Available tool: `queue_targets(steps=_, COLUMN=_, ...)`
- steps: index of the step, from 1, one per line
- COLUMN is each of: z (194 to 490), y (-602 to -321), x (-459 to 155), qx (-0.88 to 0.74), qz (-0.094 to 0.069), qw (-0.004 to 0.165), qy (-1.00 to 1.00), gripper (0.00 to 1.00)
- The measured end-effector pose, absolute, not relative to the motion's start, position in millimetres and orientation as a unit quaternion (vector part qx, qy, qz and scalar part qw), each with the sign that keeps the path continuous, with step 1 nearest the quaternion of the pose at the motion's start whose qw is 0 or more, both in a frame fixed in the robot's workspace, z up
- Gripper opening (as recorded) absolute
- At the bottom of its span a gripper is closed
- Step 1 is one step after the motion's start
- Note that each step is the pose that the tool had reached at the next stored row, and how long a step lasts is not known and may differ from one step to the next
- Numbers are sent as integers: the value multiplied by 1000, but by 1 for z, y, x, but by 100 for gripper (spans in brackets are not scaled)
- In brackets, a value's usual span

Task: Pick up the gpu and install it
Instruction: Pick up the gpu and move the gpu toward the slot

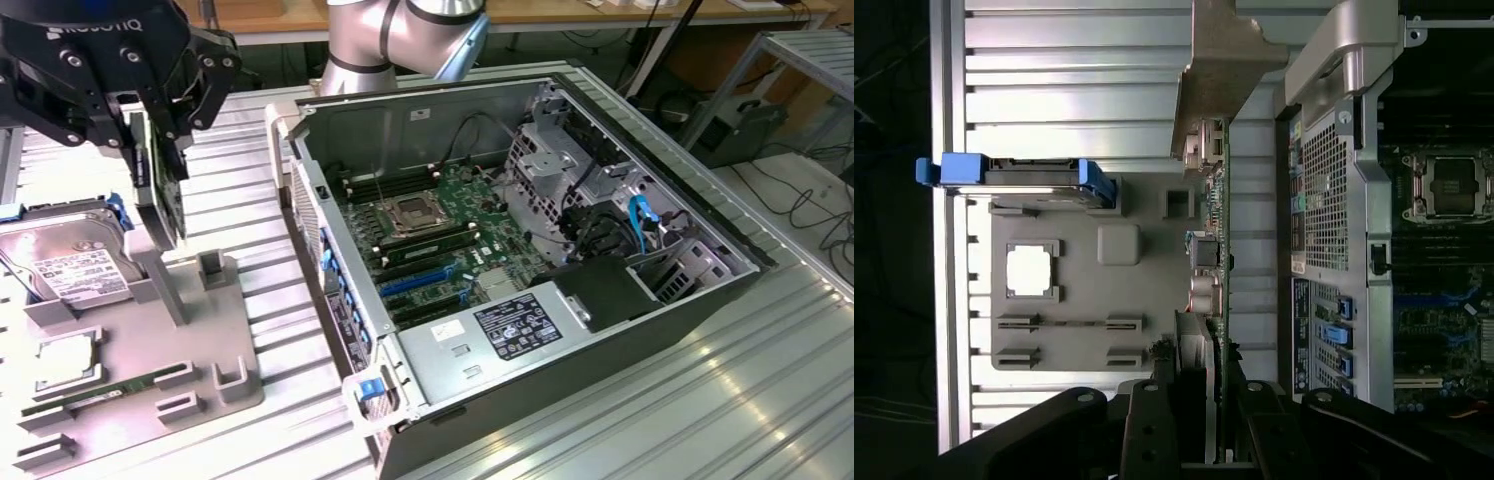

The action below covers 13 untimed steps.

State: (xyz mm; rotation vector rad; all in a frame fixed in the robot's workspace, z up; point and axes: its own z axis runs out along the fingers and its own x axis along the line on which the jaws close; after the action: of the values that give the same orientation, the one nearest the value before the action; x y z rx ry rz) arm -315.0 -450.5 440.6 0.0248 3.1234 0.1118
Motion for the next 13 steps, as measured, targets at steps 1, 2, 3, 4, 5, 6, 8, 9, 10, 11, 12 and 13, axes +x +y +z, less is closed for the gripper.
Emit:
queue_targets(steps=1, z=442, y=-451, x=-315, qx=8, qz=36, qw=8, qy=999, gripper=27)
queue_targets(steps=2, z=443, y=-451, x=-315, qx=8, qz=36, qw=8, qy=999, gripper=27)
queue_targets(steps=3, z=444, y=-451, x=-315, qx=8, qz=36, qw=8, qy=999, gripper=27)
queue_targets(steps=4, z=446, y=-451, x=-315, qx=8, qz=36, qw=8, qy=999, gripper=27)
queue_targets(steps=5, z=447, y=-451, x=-315, qx=8, qz=36, qw=8, qy=999, gripper=27)
queue_targets(steps=6, z=448, y=-451, x=-315, qx=8, qz=36, qw=8, qy=999, gripper=27)
queue_targets(steps=8, z=451, y=-451, x=-315, qx=8, qz=36, qw=8, qy=999, gripper=27)
queue_targets(steps=9, z=452, y=-451, x=-315, qx=8, qz=36, qw=8, qy=999, gripper=27)
queue_targets(steps=10, z=453, y=-451, x=-315, qx=8, qz=36, qw=8, qy=999, gripper=27)
queue_targets(steps=11, z=454, y=-451, x=-315, qx=8, qz=36, qw=8, qy=999, gripper=27)
queue_targets(steps=12, z=456, y=-451, x=-315, qx=8, qz=36, qw=8, qy=999, gripper=27)
queue_targets(steps=13, z=458, y=-451, x=-315, qx=8, qz=36, qw=8, qy=999, gripper=27)
